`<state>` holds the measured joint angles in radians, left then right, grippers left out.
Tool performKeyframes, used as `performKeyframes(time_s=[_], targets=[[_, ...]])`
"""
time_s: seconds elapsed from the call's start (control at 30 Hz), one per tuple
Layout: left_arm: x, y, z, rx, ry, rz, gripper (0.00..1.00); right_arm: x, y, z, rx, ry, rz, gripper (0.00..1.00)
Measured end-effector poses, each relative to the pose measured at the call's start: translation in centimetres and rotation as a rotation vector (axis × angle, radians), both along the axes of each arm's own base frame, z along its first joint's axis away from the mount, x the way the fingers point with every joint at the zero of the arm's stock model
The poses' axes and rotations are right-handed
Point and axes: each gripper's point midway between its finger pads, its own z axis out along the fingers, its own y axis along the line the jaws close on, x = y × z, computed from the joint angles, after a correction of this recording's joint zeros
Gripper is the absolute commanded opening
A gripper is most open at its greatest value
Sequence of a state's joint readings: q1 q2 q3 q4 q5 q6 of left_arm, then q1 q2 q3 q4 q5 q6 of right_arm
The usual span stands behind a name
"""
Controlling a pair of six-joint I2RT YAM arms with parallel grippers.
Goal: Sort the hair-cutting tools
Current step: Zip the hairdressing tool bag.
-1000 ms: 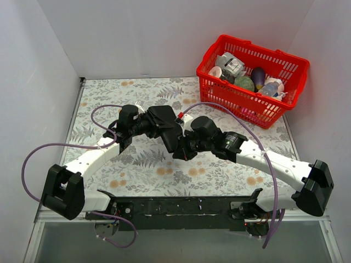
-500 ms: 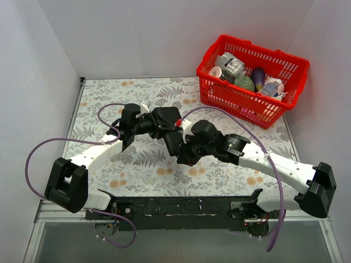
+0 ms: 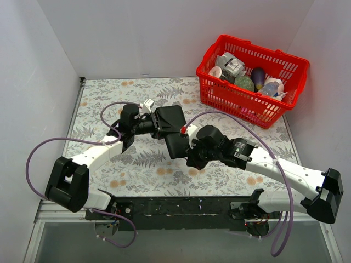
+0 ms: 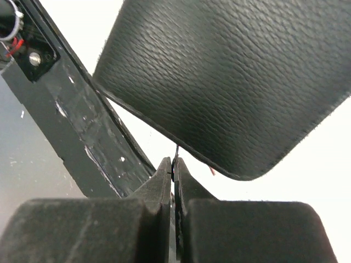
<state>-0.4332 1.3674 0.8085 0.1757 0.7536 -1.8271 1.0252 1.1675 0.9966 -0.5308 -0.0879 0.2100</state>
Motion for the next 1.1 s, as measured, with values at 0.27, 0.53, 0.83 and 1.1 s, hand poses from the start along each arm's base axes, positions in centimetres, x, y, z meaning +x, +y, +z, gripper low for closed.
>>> performKeyframes(time_s=[0.27,0.53,0.83,1.1], targets=[[-1.7,0.4,-0.3,-0.011,-0.022,-0.05,0.0,-0.3,-1.8,-1.0,-0.059,-0.013,-0.01,0.01],[-2.9,0.7,1.4,-0.041,-0.094,-0.092,0.0,-0.5,-3.1,-0.4,-0.047,-0.041,-0.021,0.01],[-3.8,0.9,2.8,-0.054,-0.149,-0.111,0.0,-1.2,-3.7,0.7,-0.012,-0.049,-0.011,0.01],[-3.8,1.0,3.0,-0.05,-0.167,-0.102,0.0,-0.3,-4.2,0.6,-0.037,-0.059,-0.077,0.01]])
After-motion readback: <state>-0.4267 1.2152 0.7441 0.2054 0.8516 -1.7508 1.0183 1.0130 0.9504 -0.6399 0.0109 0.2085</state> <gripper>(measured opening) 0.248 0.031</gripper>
